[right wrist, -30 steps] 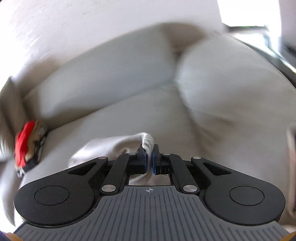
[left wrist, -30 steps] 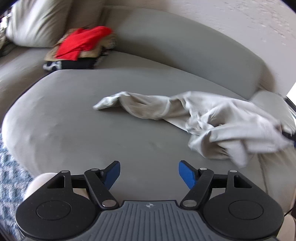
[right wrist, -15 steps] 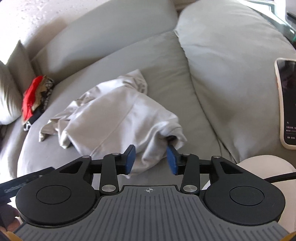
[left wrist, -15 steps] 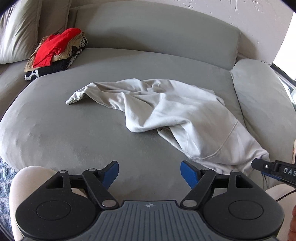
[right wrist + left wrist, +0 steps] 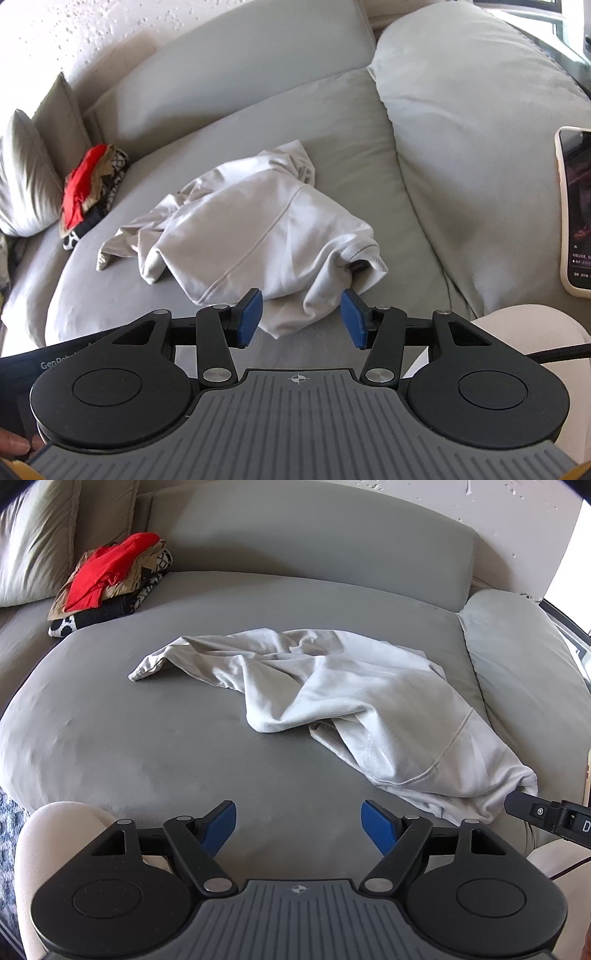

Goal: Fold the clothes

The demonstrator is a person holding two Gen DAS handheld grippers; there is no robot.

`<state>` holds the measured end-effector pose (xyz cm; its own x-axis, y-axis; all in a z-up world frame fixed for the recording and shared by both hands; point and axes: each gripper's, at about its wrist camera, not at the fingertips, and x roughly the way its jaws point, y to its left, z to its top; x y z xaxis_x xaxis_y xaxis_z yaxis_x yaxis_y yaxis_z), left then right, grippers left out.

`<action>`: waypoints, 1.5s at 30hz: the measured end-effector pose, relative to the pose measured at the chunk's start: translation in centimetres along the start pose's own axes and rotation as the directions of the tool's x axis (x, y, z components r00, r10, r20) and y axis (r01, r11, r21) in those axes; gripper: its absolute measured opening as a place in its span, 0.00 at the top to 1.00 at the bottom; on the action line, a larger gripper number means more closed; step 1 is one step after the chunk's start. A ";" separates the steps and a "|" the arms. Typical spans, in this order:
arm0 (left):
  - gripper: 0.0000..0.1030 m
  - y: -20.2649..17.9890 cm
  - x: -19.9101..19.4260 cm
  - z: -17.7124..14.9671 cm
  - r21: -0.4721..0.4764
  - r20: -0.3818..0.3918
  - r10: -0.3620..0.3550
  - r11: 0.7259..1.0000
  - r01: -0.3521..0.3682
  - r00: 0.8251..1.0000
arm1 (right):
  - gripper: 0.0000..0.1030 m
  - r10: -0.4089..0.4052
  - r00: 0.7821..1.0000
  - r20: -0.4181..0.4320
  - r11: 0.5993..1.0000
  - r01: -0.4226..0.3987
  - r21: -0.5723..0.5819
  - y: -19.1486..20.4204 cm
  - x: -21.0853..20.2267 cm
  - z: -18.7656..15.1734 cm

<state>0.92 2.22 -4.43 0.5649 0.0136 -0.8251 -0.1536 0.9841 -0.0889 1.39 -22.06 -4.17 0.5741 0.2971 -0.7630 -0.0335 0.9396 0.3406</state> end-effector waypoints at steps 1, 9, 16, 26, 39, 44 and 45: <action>0.26 0.1 0.0 0.0 -0.004 0.000 0.000 1.000 0.000 1.000 | 0.48 0.000 1.000 0.000 1.000 0.000 -0.004 0.1 0.0 0.0; 0.26 1.0 0.0 -0.1 -0.032 0.003 0.006 0.999 -0.006 1.000 | 0.48 0.008 1.000 0.019 0.999 -0.007 -0.043 1.1 -0.2 -0.1; 0.26 3.8 -0.3 0.7 -0.164 0.050 0.084 0.984 -0.075 0.995 | 0.44 0.114 0.992 0.052 0.970 -0.100 -0.221 4.8 0.3 -0.1; 0.26 9.0 0.9 -0.2 -0.303 0.004 0.130 0.945 -0.123 0.991 | 0.35 -0.005 0.996 0.086 0.806 0.055 -0.589 14.2 7.9 -0.1; 0.27 7.7 2.2 0.4 -0.178 0.055 -0.013 0.984 0.023 0.998 | 0.98 -0.250 0.902 0.352 0.960 0.185 0.210 -1.0 4.2 15.8; 0.28 5.6 4.7 0.8 -0.184 0.005 -0.133 0.974 0.131 0.991 | 0.82 -0.457 0.870 0.184 0.861 0.381 0.336 -10.3 3.6 15.4; 0.28 5.5 5.4 0.9 -0.216 0.002 -0.164 0.963 0.160 0.986 | 0.72 -0.446 0.879 0.170 0.870 0.380 0.315 -10.8 3.2 14.5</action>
<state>3.88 7.90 -8.84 0.5840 -0.1475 -0.7983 -0.2321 0.9120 -0.3383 15.46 -33.70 -2.36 0.6585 -0.1864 -0.7292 0.4467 0.8765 0.1793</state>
